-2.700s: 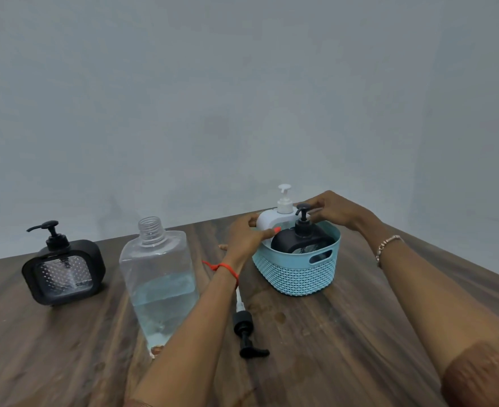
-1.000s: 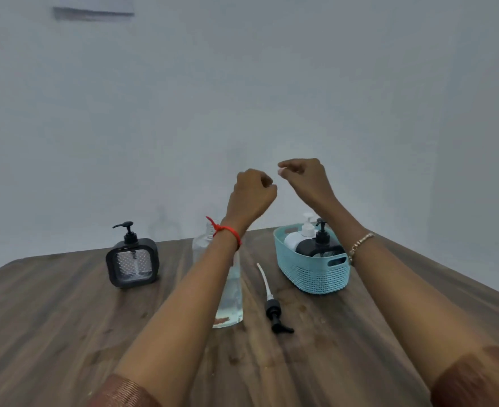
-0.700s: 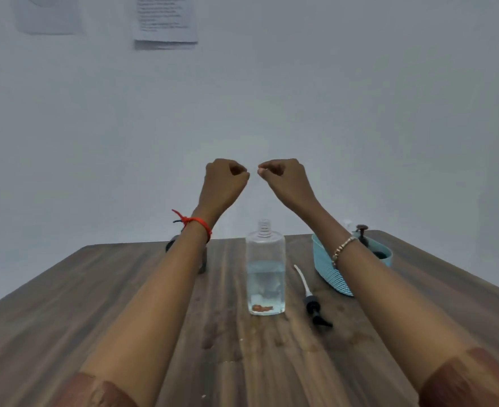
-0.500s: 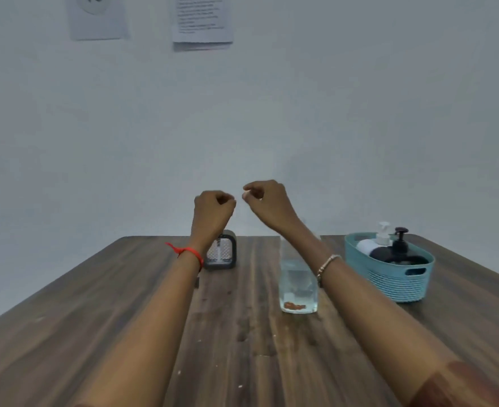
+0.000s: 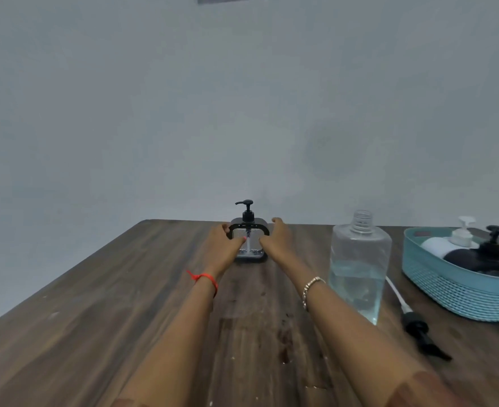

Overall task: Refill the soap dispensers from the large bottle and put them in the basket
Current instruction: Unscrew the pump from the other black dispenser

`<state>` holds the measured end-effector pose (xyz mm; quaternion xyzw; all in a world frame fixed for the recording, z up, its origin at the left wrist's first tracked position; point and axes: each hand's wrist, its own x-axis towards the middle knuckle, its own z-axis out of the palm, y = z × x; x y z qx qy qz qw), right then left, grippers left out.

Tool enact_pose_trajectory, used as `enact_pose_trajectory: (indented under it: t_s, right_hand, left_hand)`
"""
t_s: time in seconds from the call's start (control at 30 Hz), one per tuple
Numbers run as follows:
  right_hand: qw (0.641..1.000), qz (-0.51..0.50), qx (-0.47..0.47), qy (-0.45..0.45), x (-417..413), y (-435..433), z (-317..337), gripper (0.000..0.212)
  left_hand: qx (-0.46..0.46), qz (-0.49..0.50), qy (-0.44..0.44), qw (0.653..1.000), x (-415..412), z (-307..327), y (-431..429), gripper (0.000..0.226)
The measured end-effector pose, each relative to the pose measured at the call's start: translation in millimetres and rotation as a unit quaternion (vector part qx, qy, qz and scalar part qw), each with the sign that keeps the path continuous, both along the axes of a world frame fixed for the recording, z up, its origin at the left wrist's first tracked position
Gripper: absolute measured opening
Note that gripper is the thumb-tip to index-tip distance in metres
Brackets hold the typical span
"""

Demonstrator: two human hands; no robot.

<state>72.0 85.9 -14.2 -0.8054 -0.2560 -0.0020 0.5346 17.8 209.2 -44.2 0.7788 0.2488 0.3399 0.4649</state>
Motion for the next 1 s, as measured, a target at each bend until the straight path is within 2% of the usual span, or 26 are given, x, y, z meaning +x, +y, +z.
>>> enact_pose_trajectory:
  t_s: [0.13,0.23,0.33,0.4,0.5,0.57,0.67,0.77,0.87,1.0]
  right_hand:
    - [1.000,0.011,-0.026,0.012,21,21,-3,0.067]
    - [0.999,0.021,-0.024,0.013,33,36,-2,0.070]
    - [0.999,0.029,-0.043,0.008,43,48,-1,0.071]
    - [0.997,0.039,-0.067,0.006,50,54,-2,0.071]
    - [0.996,0.048,-0.068,0.014,59,61,-5,0.071]
    - [0.997,0.047,-0.061,0.009,62,63,-6,0.067]
    - [0.998,0.049,-0.043,0.012,61,61,-6,0.049]
    - [0.998,0.041,-0.005,0.039,54,54,-2,0.033]
    - [0.999,0.016,0.024,0.018,42,43,3,0.033]
    - [0.999,0.027,0.016,-0.025,16,20,15,0.040]
  left_hand:
    - [0.019,-0.024,0.047,0.998,27,-4,21,0.098]
    - [-0.010,-0.037,0.055,0.998,44,-7,34,0.116]
    - [-0.044,-0.053,0.074,0.995,62,-12,50,0.121]
    - [-0.059,-0.065,0.082,0.993,70,-18,59,0.114]
    - [-0.059,-0.080,0.059,0.993,79,-28,67,0.061]
    - [-0.049,-0.088,0.033,0.994,81,-33,68,0.047]
    - [-0.046,-0.106,0.011,0.993,76,-33,67,0.039]
    - [-0.084,-0.137,-0.010,0.987,61,-30,60,0.039]
    - [-0.103,-0.152,-0.012,0.983,41,-24,45,0.045]
    - [-0.112,-0.173,-0.034,0.978,10,-8,24,0.044]
